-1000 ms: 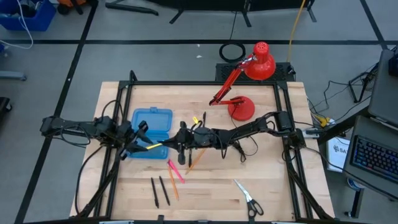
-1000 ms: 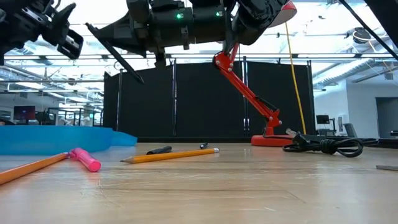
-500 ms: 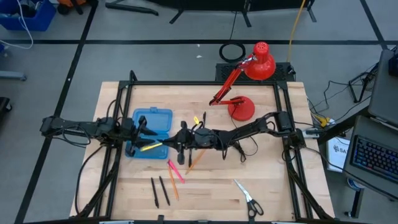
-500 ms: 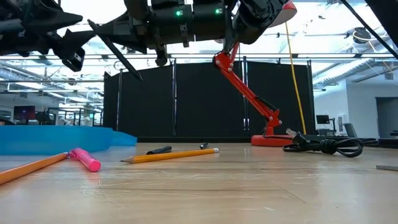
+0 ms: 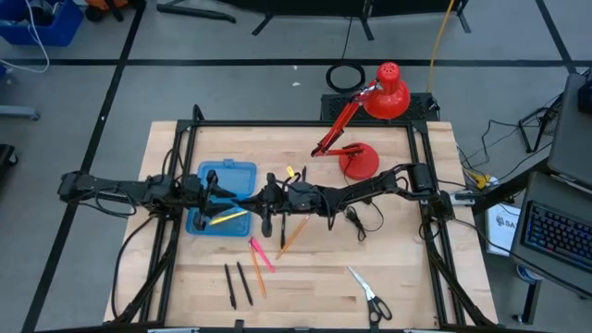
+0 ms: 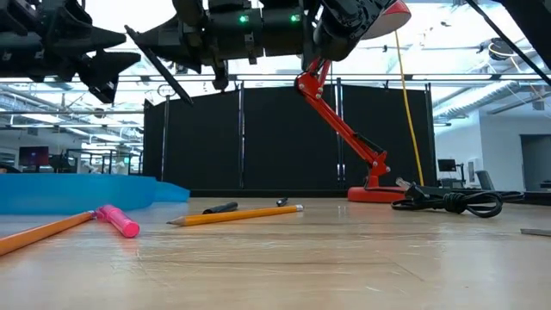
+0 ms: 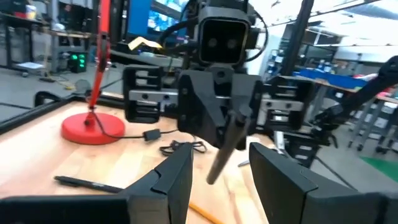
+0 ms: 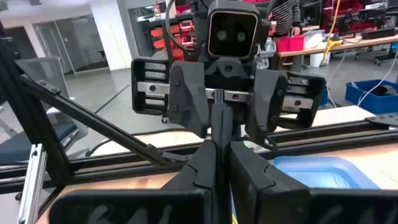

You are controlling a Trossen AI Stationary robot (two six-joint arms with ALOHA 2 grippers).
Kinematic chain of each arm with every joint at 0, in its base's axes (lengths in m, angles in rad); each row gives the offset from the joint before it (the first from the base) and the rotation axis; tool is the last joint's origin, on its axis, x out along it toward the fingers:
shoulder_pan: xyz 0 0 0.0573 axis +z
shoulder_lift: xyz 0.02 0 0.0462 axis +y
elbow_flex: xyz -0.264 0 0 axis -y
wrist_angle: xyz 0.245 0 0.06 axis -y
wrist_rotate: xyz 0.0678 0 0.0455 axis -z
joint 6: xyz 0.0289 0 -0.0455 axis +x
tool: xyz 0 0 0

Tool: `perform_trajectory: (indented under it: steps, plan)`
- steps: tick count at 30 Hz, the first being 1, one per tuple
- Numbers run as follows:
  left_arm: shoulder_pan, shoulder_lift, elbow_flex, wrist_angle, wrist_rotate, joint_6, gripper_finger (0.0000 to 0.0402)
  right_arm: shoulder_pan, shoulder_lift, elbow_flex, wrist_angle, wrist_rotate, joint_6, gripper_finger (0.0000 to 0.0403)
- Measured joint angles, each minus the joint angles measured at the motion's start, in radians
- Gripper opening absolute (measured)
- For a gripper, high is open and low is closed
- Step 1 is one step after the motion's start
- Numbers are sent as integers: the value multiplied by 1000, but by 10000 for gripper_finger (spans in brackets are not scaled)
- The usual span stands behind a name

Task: Pick & place school supplies into a supply box
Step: Put the black pen into the blue supply box

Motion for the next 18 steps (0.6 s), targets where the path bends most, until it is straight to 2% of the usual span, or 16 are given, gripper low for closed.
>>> perform_trajectory:
  steps: [10, 18]
  plan:
    - [0, 93, 0, 119, 7, 2, 161, 0, 0, 4, -22, 3, 8, 14]
    - [0, 106, 0, 145, -1, 2, 161, -1, 0, 4, -42, 4, 13, 14]
